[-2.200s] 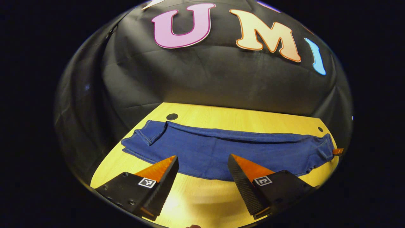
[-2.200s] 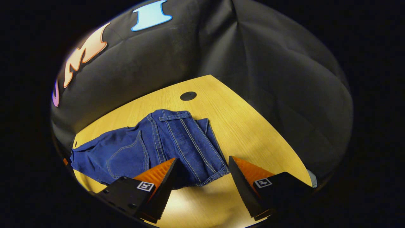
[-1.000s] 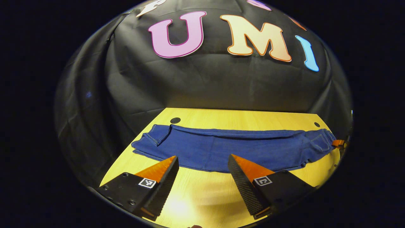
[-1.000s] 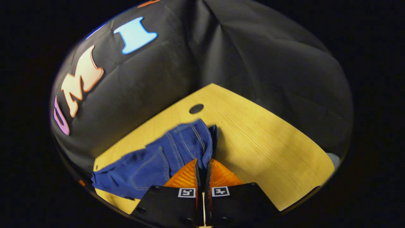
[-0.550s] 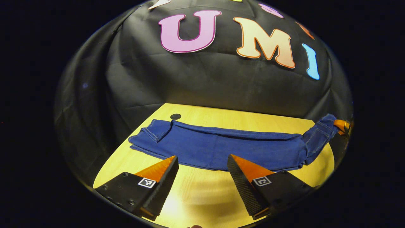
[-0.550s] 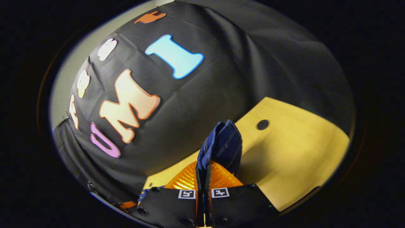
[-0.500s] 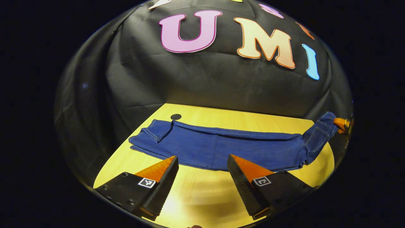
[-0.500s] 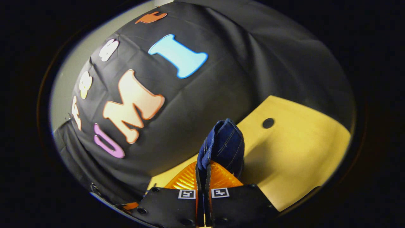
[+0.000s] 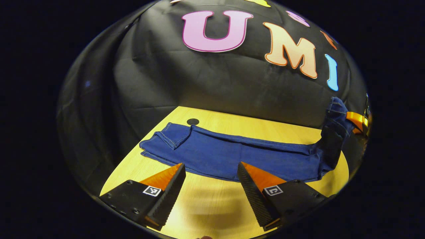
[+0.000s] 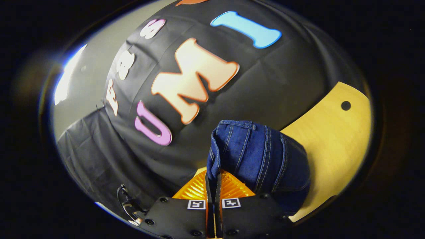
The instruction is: Grasp the waist and the cuffs of the jeans and fold them to make the two legs overlap; first hold the waist and fold one-third of the jeans toward the cuffs, then hold the cuffs and fold the remaining one-third in the same direction to finish folding.
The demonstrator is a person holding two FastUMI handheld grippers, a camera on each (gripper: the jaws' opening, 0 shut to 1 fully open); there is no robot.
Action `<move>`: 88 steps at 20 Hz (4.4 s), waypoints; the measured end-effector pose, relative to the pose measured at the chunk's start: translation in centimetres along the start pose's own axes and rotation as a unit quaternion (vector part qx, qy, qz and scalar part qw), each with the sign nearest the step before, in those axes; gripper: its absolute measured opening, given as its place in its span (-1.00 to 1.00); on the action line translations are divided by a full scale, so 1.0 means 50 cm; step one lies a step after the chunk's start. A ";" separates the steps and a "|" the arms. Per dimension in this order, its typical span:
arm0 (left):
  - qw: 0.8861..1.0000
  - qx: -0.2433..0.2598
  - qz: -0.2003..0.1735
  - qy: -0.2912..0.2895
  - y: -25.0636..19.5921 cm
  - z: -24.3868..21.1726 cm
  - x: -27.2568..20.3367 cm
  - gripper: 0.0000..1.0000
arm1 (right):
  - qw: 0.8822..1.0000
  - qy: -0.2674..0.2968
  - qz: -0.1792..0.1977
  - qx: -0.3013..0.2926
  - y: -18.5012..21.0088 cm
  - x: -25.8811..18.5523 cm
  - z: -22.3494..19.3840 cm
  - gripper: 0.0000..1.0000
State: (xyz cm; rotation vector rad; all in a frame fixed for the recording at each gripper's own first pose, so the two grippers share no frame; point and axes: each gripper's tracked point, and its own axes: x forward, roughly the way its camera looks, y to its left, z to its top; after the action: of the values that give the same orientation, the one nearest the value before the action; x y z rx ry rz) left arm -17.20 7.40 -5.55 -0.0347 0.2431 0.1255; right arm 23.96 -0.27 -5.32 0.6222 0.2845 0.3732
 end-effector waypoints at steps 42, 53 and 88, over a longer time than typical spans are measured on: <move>0.986 -0.076 0.134 0.058 0.405 -0.053 0.192 0.05 | 0.980 0.018 -0.189 -0.061 -0.087 -0.064 -0.097 0.96; 0.978 -0.162 0.130 0.013 0.377 -0.037 0.200 -0.99 | 0.977 0.012 -0.201 -0.072 -0.089 -0.099 -0.086 0.87; 0.977 0.025 -0.211 0.017 0.205 -0.179 0.048 -1.00 | 0.975 0.018 -0.189 -0.116 -0.344 -0.401 0.060 0.95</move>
State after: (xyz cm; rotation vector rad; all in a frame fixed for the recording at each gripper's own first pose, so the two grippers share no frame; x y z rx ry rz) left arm -18.33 17.39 -15.02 -0.0373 0.2676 -0.3036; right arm 11.44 -23.14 -10.57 0.3205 0.3807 0.0489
